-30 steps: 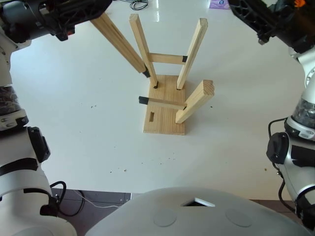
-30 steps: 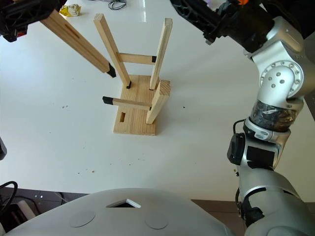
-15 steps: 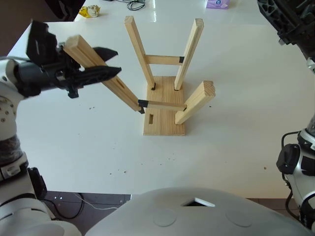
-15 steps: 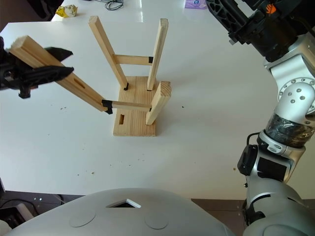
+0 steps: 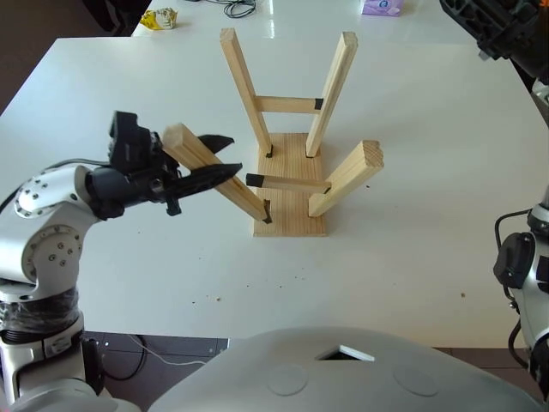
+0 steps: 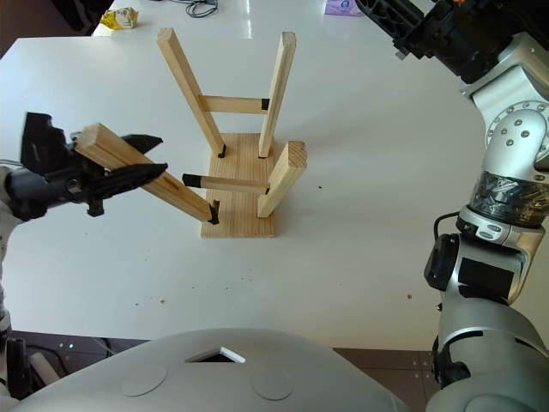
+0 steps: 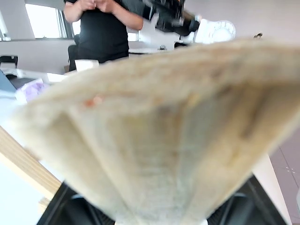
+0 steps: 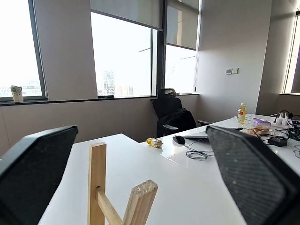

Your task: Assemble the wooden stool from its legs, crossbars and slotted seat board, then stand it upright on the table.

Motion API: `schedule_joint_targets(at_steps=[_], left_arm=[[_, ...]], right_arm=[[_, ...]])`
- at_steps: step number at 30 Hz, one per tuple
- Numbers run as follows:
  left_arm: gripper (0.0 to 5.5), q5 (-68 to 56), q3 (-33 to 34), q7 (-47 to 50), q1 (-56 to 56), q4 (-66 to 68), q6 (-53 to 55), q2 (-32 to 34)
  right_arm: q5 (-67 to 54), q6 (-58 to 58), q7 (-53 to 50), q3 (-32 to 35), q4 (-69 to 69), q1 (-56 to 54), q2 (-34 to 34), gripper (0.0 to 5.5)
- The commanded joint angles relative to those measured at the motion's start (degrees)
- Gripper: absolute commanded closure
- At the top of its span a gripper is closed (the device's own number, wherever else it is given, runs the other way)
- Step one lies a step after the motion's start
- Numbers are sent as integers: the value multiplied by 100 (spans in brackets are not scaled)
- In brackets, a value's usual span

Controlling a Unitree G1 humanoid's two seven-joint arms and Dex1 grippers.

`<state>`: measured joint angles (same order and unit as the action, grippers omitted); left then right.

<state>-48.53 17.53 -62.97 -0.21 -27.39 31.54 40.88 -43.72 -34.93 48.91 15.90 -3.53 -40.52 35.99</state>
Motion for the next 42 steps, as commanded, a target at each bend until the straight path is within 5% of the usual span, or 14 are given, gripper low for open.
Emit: schedule_joint_targets(at_steps=[1, 42], left_arm=[[346, 611, -385, -135, 422, -117, -426, 121], [346, 473, -886, -149, -138, 189, -947, 275]], right_arm=[[165, 190, 93, -96, -265, -354, -29, 45], [303, 442, -102, -101, 174, 77, -229, 45]])
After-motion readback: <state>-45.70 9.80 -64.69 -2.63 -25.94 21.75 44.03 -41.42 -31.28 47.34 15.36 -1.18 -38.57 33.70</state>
